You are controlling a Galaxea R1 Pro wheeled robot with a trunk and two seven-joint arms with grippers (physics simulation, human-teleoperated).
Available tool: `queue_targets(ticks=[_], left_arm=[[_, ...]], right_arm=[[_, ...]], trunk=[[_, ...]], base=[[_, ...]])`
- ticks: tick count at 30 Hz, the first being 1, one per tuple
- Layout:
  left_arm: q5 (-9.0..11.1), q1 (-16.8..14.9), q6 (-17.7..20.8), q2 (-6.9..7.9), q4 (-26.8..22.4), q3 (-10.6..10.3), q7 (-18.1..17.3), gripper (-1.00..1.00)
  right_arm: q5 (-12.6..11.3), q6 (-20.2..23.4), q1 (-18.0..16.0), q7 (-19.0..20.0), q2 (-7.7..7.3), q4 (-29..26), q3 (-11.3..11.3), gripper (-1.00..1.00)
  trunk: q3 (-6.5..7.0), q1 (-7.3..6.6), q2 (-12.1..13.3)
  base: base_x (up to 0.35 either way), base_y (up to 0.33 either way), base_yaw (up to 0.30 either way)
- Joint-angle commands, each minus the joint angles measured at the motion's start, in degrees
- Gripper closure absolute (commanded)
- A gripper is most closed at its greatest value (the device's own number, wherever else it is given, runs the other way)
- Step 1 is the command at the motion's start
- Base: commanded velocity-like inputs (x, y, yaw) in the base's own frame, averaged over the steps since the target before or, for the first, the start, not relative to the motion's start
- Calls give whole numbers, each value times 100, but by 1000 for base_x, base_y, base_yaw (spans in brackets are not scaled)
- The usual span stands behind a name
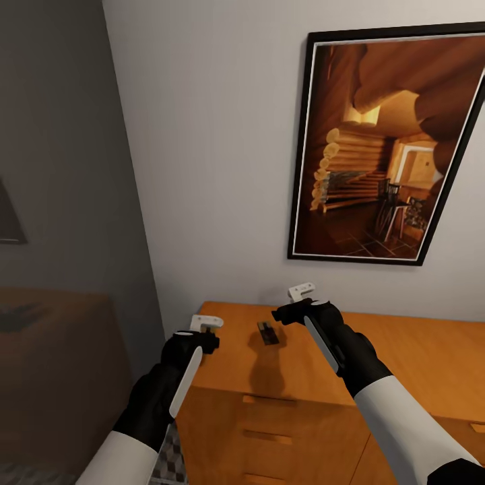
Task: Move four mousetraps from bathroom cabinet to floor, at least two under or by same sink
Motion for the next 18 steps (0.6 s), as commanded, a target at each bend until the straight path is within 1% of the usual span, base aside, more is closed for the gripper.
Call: queue_targets(ticks=[1, 11, 18], left_arm=[[42, -5, 30, 0, -6, -6, 55, 100], [42, -6, 45, 0, -11, -4, 55, 100], [49, -6, 45, 0, -44, -12, 55, 100]], right_arm=[[-49, 23, -6, -22, -6, -6, 14, -100], [-50, 23, -6, -22, -6, -6, 22, -100], [-59, 23, -6, -22, -6, -6, 31, -100]], trunk=[[10, -22, 36], [190, -241, 437], [190, -241, 437]], base=[[0, 0, 0], [0, 0, 0], [0, 0, 0]])
